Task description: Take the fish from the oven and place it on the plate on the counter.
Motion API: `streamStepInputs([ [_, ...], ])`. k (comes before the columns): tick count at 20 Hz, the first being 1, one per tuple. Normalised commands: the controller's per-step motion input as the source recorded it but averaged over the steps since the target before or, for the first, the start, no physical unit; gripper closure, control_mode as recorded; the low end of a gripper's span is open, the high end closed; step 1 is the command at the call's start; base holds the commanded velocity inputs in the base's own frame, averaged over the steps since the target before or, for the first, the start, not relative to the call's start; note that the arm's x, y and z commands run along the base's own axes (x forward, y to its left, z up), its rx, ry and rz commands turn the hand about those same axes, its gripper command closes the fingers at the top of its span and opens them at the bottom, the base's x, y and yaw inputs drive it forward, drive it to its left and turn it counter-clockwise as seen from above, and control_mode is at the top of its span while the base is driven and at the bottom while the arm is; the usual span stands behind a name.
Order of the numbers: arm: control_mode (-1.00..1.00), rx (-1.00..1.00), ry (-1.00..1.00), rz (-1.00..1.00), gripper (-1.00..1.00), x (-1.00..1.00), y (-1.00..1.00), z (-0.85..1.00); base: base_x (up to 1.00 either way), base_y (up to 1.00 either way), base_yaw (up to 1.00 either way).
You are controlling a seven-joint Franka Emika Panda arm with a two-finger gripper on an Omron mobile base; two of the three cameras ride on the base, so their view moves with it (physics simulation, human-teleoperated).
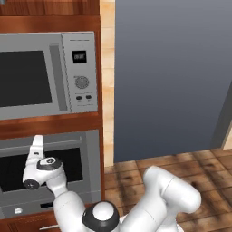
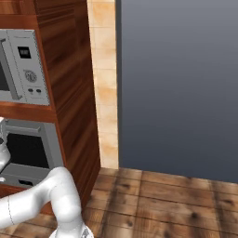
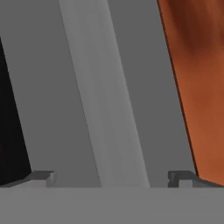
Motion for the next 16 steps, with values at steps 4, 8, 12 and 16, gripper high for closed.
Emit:
streamStepInputs([
  [4, -1.0, 0.0, 0.01, 0.0, 1.0, 0.18, 0.02, 0.0, 0.0, 0.0, 0.0],
  [8, -1.0, 0.0, 0.02, 0.0, 1.0, 0.05, 0.02, 0.0, 0.0, 0.0, 0.0],
  [12, -1.0, 0.0, 0.0, 0.0, 1.0, 0.0, 0.0, 0.0, 0.0, 0.0, 0.0],
  [16, -1.0, 0.0, 0.0, 0.0, 1.0, 0.0, 0.0, 0.0, 0.0, 0.0, 0.0],
])
